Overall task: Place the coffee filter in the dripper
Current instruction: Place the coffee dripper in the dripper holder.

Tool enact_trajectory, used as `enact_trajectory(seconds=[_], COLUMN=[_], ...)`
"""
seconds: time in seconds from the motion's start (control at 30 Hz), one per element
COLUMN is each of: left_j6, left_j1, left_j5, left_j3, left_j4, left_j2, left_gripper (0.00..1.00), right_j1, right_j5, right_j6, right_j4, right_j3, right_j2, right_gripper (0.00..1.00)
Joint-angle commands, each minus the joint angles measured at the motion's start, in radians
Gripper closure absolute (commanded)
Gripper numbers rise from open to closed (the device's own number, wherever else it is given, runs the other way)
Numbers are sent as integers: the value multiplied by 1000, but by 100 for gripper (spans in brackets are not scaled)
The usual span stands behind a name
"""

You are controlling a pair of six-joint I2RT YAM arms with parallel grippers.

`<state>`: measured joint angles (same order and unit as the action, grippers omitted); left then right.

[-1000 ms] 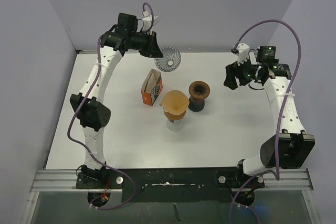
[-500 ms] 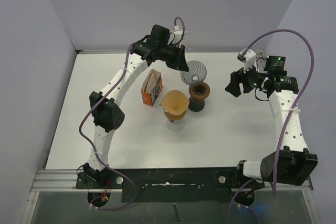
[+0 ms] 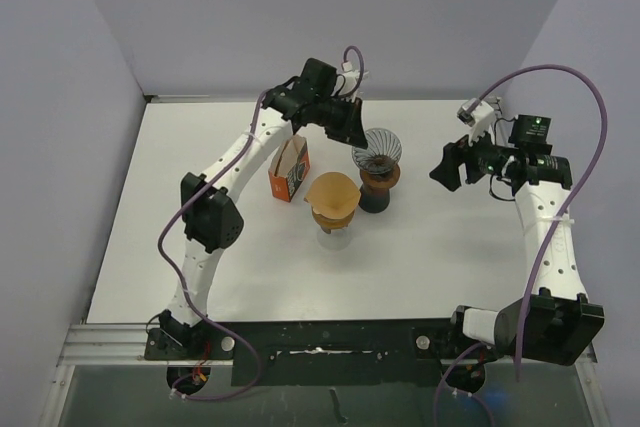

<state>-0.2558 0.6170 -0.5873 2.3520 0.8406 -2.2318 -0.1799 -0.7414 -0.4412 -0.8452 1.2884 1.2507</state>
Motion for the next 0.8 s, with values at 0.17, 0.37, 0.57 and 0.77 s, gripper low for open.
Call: enact_trajectory(seconds=[0.17,0.37,0.57,0.77], left_j6=[-29,-28,-27,-20], left_j1=[12,24,29,32], left_j5=[-35,-31,-27,-10], left_j3=[-4,-9,-16,-18], left_j4=[-72,-70,-69,-62], left_j2=[-20,-28,-31,-33], left_gripper=[100,100,100,94], right_j1=[-18,-23,-26,-26], right_j5=[-55,-62,-68,-90], right_j6=[-5,1,5,15], right_j4=[67,75,81,91], right_j3=[-12,-18,-27,-31], right_j2=[-30,-30,-33,-27], right_gripper=[25,24,24,23])
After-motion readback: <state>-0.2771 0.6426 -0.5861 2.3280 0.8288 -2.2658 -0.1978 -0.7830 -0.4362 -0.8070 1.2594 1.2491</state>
